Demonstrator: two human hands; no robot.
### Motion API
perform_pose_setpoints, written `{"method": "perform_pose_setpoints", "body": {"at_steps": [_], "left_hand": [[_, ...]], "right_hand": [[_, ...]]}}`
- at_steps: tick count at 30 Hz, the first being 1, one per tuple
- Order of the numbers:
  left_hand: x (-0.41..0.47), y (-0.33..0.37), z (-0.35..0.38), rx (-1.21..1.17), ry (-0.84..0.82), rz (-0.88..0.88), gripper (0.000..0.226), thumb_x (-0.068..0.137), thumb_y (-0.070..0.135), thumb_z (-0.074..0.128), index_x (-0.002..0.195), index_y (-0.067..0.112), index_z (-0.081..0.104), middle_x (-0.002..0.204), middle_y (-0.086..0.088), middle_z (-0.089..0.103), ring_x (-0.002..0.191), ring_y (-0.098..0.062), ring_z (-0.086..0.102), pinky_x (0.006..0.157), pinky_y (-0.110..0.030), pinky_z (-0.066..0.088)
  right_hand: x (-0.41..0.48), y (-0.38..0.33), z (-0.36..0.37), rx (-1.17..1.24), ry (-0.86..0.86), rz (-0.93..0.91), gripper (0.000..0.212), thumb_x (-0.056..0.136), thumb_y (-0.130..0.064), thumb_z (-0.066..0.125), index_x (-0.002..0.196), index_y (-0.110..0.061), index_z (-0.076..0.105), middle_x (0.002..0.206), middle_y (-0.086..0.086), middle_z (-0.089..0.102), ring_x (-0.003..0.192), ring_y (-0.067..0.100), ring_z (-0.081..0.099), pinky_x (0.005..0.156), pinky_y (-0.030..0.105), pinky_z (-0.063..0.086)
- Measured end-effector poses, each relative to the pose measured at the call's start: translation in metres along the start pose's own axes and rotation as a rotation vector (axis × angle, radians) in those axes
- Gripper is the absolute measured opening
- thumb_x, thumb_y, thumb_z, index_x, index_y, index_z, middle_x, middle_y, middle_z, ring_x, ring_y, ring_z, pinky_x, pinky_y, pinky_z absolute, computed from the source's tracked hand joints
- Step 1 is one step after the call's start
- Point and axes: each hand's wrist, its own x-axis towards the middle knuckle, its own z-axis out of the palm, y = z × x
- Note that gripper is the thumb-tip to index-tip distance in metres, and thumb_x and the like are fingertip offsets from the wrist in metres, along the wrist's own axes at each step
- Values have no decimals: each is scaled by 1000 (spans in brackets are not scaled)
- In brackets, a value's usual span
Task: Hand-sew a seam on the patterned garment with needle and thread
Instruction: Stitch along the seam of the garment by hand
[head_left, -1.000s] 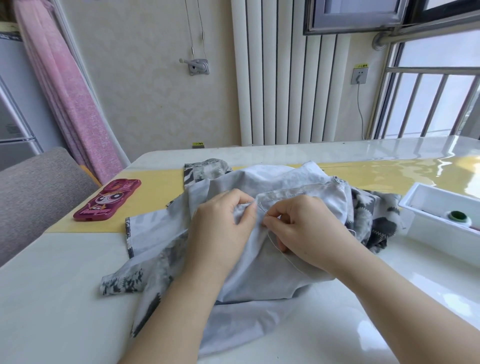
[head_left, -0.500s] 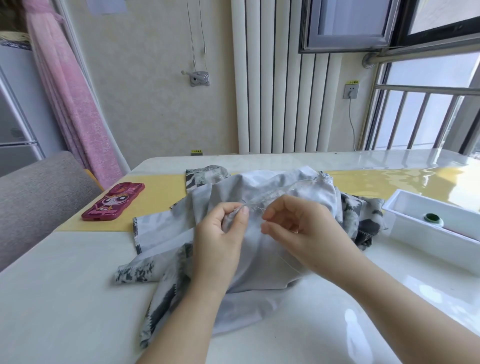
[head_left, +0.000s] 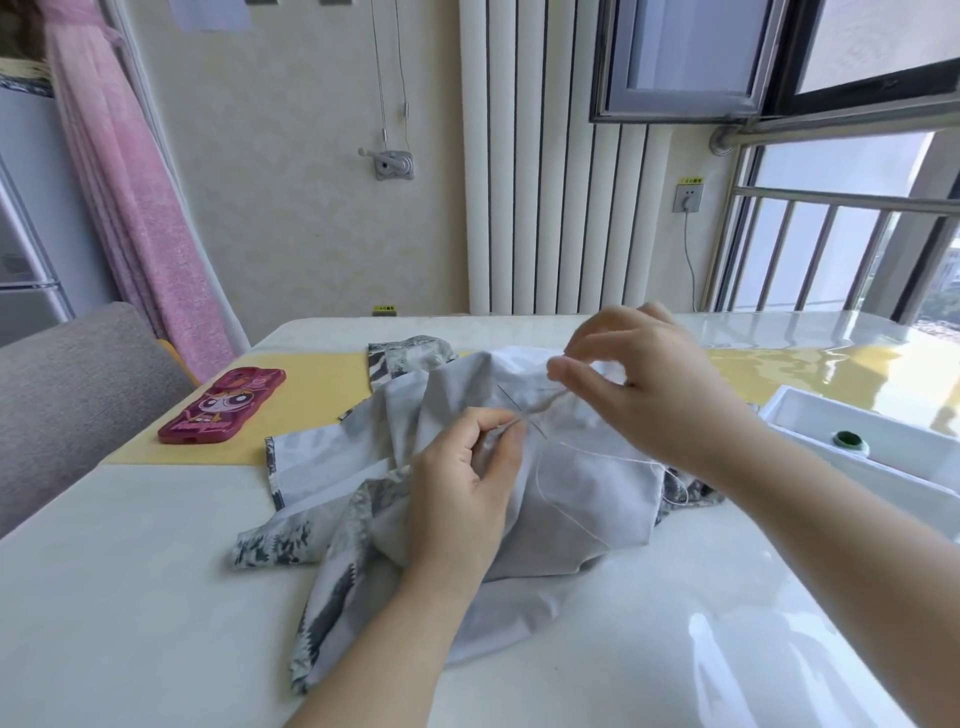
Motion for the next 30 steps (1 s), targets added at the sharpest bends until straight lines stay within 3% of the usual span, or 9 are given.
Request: {"method": "perform_pose_setpoints", "body": {"at_steps": [3, 6, 11, 15, 18, 21, 23, 26, 30], "left_hand": [[-1, -2, 1, 43, 9, 78, 12, 85, 23, 62, 84, 35, 61, 75, 31, 62, 72, 11, 57, 64, -2, 37], [1, -8, 1, 59, 17, 199, 6, 87, 21, 61, 86, 24, 66, 86, 25, 60, 82, 8, 58, 71, -3, 38], [1, -14, 1, 96, 38, 236, 18, 88, 28, 57, 86, 16, 70, 94, 22, 50, 82, 4, 54, 71, -6, 39], [2, -19, 1, 100, 26, 244, 14, 89, 32, 57, 90, 23, 68, 96, 24, 48, 87, -5, 57, 75, -20, 47], [1, -20, 1, 113, 4, 238, 9, 90, 35, 54, 93, 32, 62, 100, 27, 50, 90, -6, 58, 77, -26, 49], [1, -20, 1, 120, -4, 223, 10, 90, 37, 50, 95, 35, 59, 101, 23, 53, 93, -6, 58, 78, -28, 49], [1, -21, 1, 111, -8, 220, 11, 90, 38, 50, 95, 35, 59, 101, 22, 53, 93, -6, 58, 79, -28, 49], [2, -21, 2, 97, -4, 204, 12, 89, 37, 51, 92, 33, 62, 102, 20, 54, 93, -4, 57, 79, -22, 47], [2, -23, 2, 91, 6, 196, 14, 89, 35, 52, 90, 29, 65, 101, 19, 54, 92, -4, 58, 78, -20, 46]], "right_hand": [[15, -4, 4, -99, -400, 150, 60, 86, -58, 36, 94, -10, 71, 96, 0, 67, 91, 13, 46, 80, 30, 34], [21, -10, 2, 144, -578, 293, 45, 88, -45, 57, 91, -1, 67, 72, 14, 58, 64, 14, 45, 62, 28, 36], [25, -10, 2, 335, -549, 379, 7, 79, -35, 71, 73, -32, 75, 83, -10, 73, 93, 14, 65, 88, 33, 49], [31, -13, 4, 813, -253, 580, 11, 93, -16, 57, 85, -9, 62, 84, 10, 68, 54, 14, 53, 53, 28, 43], [41, -17, -6, 1389, -59, 716, 16, 101, -9, 39, 88, -6, 48, 82, 11, 62, 63, 24, 68, 52, 28, 55], [44, -15, -9, 808, -61, 325, 15, 101, -15, 40, 90, -9, 48, 81, -1, 69, 73, 24, 65, 73, 53, 51], [40, -7, -6, 125, -183, -30, 15, 100, -15, 37, 89, -12, 46, 78, -8, 67, 68, 1, 51, 90, 49, 40], [40, 3, -3, -366, -321, -228, 19, 101, -20, 31, 86, -17, 42, 67, -8, 48, 83, 12, 46, 113, 52, 6], [45, -3, -21, 207, -605, 190, 23, 101, -13, 35, 81, -10, 45, 58, 0, 44, 55, 19, 42, 64, 33, 40]]}}
